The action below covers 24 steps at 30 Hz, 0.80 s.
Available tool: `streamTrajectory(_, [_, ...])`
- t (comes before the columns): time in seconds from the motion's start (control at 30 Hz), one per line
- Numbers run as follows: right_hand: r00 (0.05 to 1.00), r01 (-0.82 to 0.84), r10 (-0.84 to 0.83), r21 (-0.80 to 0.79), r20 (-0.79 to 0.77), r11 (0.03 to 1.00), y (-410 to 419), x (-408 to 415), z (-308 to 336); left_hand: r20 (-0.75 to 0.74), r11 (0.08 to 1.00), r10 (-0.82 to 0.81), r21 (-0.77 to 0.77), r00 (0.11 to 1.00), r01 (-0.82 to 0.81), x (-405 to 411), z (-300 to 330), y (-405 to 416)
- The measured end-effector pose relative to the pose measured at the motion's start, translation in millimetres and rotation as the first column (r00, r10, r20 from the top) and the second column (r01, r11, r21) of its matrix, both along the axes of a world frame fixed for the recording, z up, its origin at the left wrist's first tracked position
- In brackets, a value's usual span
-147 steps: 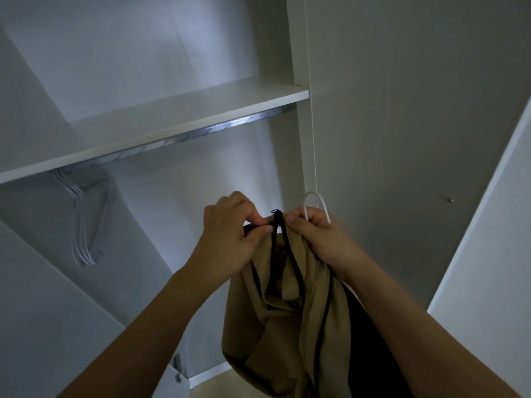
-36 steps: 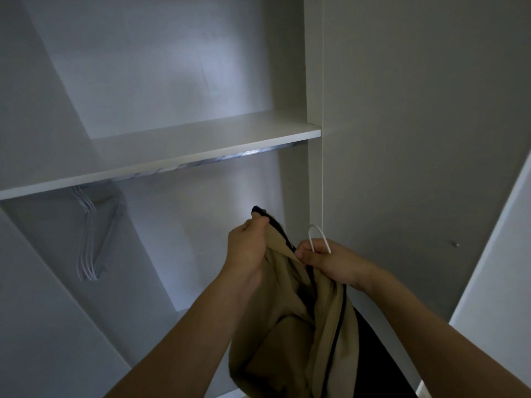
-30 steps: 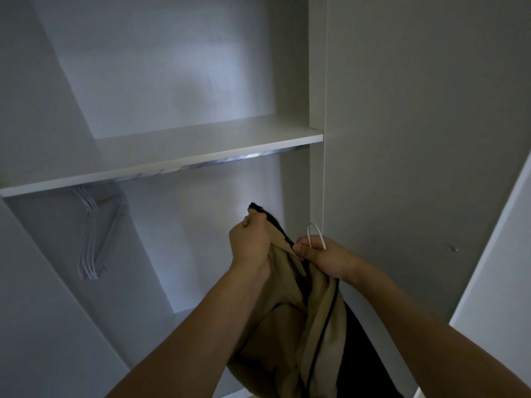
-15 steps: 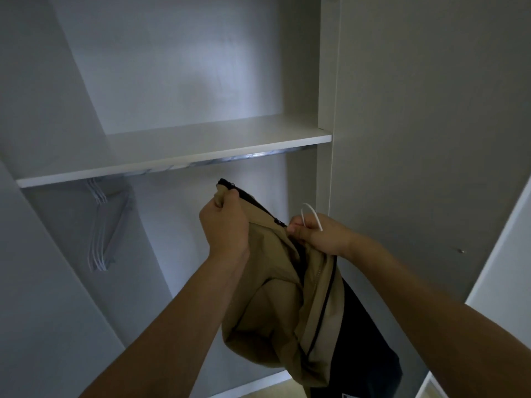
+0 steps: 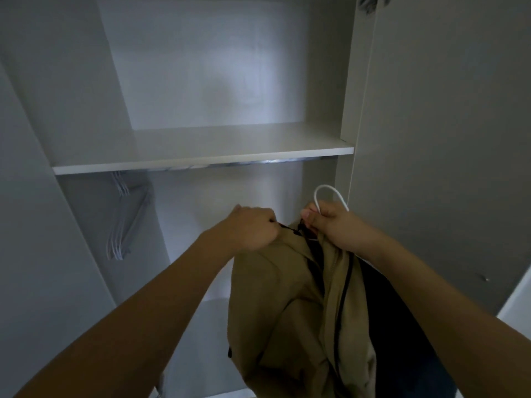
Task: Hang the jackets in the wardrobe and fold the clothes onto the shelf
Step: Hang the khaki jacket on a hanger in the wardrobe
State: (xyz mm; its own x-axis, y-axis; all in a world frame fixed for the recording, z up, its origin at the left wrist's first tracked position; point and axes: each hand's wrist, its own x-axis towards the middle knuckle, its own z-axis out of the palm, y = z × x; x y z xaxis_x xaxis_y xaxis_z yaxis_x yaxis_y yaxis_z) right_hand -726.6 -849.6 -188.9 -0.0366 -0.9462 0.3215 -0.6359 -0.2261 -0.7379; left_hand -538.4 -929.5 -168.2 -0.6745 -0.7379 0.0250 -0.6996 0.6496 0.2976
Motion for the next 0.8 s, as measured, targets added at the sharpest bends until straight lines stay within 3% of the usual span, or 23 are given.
streamTrajectory(0.1, [0.990, 0.125, -0.125, -0.010, -0.067, 0.992, 4, -12, -7, -0.009, 0.947, -0.030, 0.321, 1.000, 0.031, 5, -13, 3])
streamTrajectory(0.13, [0.984, 0.156, -0.156, -0.015, -0.084, 0.988, 6, -13, -11, -0.039, 0.891, 0.014, 0.454, 0.999, 0.005, 8, -20, 3])
streamTrajectory(0.2, [0.976, 0.174, -0.176, -0.028, -0.128, 0.984, 12, -10, -19, -0.046, 0.687, 0.172, 0.721, 0.984, -0.087, 15, -30, 3])
streamTrajectory(0.23, [0.972, 0.166, -0.172, -0.049, -0.162, 0.985, 15, -7, -23, -0.024, 0.631, 0.197, 0.768, 0.980, -0.108, 16, -35, 0])
streamTrajectory(0.3, [0.963, 0.113, -0.137, -0.113, -0.230, 0.987, 23, -1, -25, -0.028, 0.679, 0.222, 0.722, 0.975, -0.134, 12, -43, -8])
streamTrajectory(0.4, [0.961, 0.066, -0.099, -0.133, -0.258, 0.989, 32, 1, -21, -0.177, 0.782, 0.281, 0.612, 0.943, -0.118, -3, -61, -19])
streamTrajectory(0.43, [0.959, 0.063, -0.099, -0.139, -0.264, 0.988, 35, 0, -19, -0.144, 0.835, 0.231, 0.537, 0.962, -0.120, -8, -70, -23])
streamTrajectory(0.5, [0.961, 0.051, -0.091, -0.156, -0.261, 0.986, 39, -1, -18, 0.056, 0.975, 0.095, 0.198, 0.994, -0.105, -16, -88, -27])
streamTrajectory(0.53, [0.964, 0.047, -0.088, -0.165, -0.249, 0.985, 41, -2, -18, 0.075, 0.997, 0.071, 0.033, 0.995, -0.073, -19, -93, -27])
streamTrajectory(0.63, [0.973, 0.054, -0.089, -0.164, -0.213, 0.985, 48, -7, -21, 0.000, 0.968, -0.021, -0.251, 1.000, 0.021, -24, -100, -32])
streamTrajectory(0.8, [0.961, 0.077, -0.117, -0.161, -0.251, 0.984, 57, -30, -15, -0.326, 0.979, -0.197, -0.011, 0.924, 0.205, -19, -72, -46])
